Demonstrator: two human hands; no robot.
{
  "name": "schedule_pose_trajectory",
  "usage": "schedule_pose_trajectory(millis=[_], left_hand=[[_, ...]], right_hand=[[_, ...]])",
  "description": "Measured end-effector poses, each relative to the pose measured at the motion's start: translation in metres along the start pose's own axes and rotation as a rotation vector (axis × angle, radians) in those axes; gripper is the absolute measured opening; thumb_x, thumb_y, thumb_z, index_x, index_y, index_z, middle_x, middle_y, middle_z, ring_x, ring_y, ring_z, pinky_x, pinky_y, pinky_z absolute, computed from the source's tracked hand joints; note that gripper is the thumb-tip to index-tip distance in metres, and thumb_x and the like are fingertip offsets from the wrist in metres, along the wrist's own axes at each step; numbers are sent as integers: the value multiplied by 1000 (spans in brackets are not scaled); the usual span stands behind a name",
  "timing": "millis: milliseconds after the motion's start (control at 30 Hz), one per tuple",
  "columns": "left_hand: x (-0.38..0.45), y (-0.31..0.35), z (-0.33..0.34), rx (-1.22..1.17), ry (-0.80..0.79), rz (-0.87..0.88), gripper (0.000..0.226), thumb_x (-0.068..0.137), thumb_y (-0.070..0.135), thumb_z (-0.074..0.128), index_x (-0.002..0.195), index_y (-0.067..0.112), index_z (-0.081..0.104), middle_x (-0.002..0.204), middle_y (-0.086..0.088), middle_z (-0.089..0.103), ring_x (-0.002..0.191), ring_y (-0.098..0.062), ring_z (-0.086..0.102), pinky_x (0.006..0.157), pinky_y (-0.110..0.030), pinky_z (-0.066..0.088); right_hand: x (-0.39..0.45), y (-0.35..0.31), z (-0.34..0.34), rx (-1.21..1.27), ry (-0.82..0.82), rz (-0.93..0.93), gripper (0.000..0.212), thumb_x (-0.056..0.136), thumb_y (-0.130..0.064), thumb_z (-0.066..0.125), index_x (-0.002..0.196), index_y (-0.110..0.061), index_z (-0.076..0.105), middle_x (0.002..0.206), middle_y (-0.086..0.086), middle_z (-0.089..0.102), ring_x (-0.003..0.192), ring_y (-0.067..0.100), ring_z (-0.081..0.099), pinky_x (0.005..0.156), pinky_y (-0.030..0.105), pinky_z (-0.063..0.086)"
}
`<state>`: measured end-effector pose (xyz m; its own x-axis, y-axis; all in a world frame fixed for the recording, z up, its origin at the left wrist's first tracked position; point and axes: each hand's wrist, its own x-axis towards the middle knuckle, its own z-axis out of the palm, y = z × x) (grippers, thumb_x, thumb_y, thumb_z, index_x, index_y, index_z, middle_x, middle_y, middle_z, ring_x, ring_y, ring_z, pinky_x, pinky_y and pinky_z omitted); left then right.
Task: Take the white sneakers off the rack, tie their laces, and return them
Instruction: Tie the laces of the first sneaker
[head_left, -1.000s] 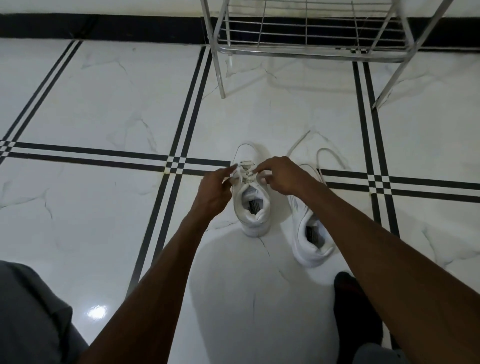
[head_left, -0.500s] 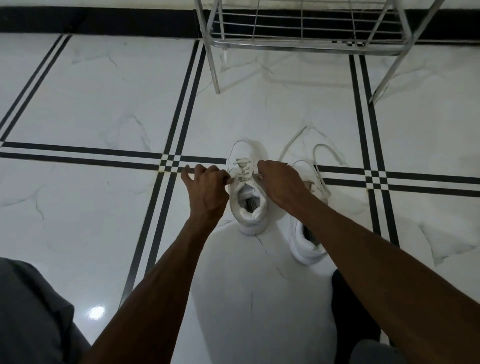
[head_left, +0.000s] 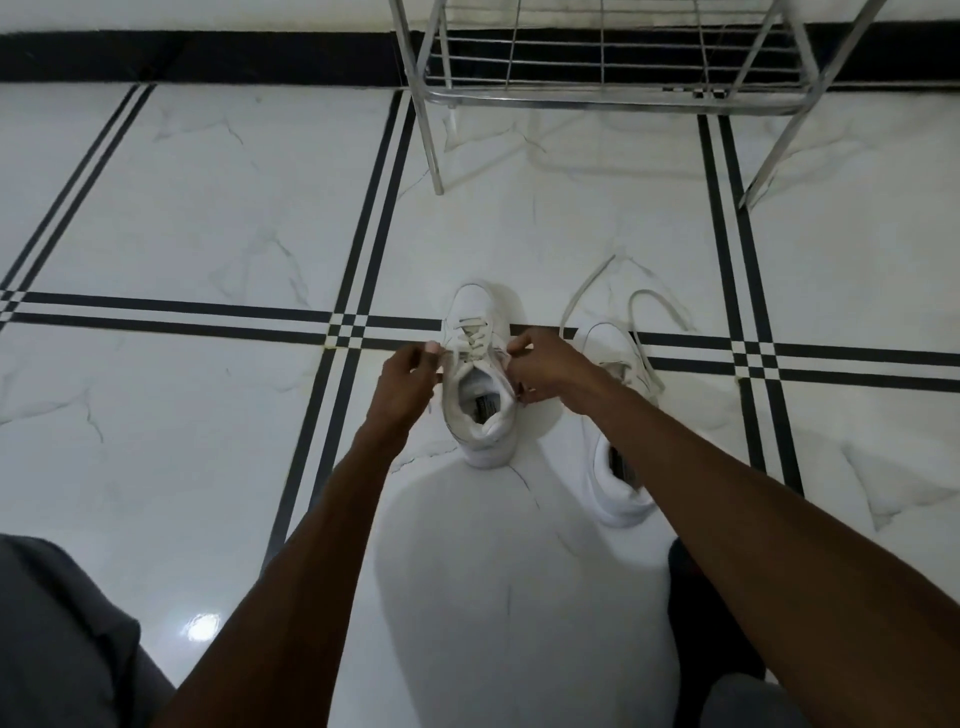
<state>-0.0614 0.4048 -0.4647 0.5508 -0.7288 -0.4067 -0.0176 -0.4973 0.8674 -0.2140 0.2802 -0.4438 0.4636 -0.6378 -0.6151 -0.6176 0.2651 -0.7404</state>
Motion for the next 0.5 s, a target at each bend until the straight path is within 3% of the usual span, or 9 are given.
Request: schedule_pose_trajectory(millis=[100, 233, 333, 400, 500], left_hand=[[3, 2, -14, -31, -7, 19, 47, 106, 49, 45, 127, 11, 64, 122, -7, 72, 113, -25, 70, 101, -52, 56], [2, 7, -26, -22, 3, 135, 44, 106, 47, 47, 128, 15, 66, 122, -6, 73, 118, -24, 67, 103, -52, 55], [5, 17, -25, 142, 53, 167, 39, 107, 36, 50, 133, 10, 64, 129, -7, 70, 121, -22, 65, 106, -43, 52], [7, 24, -19, 298, 162, 237, 34, 105, 28, 55, 131, 9, 65, 129, -9, 69, 117, -24, 66, 97, -33, 51], [-1, 43, 2, 387, 280, 456, 22, 101, 18, 58, 117, 10, 69, 115, -9, 72, 106, -23, 67, 90, -34, 53]], right_hand=[[3, -1, 12, 80, -37, -7, 31, 83, 4, 61, 106, -16, 60, 115, 14, 65, 98, 29, 66, 86, 48, 62], [7, 0, 20, -6, -80, -74, 32, 75, 1, 70, 106, -3, 67, 95, 13, 66, 89, 25, 66, 88, 58, 59], [7, 4, 14, -56, -87, -112, 32, 82, 1, 71, 109, -14, 62, 113, 6, 65, 111, 27, 66, 95, 50, 58], [-1, 5, 2, -59, -35, -85, 30, 86, 2, 65, 113, -12, 62, 118, 10, 66, 110, 28, 67, 88, 46, 61], [-15, 4, -24, -33, 9, -92, 32, 89, 2, 62, 121, -3, 62, 115, 19, 71, 98, 26, 71, 68, 29, 59]])
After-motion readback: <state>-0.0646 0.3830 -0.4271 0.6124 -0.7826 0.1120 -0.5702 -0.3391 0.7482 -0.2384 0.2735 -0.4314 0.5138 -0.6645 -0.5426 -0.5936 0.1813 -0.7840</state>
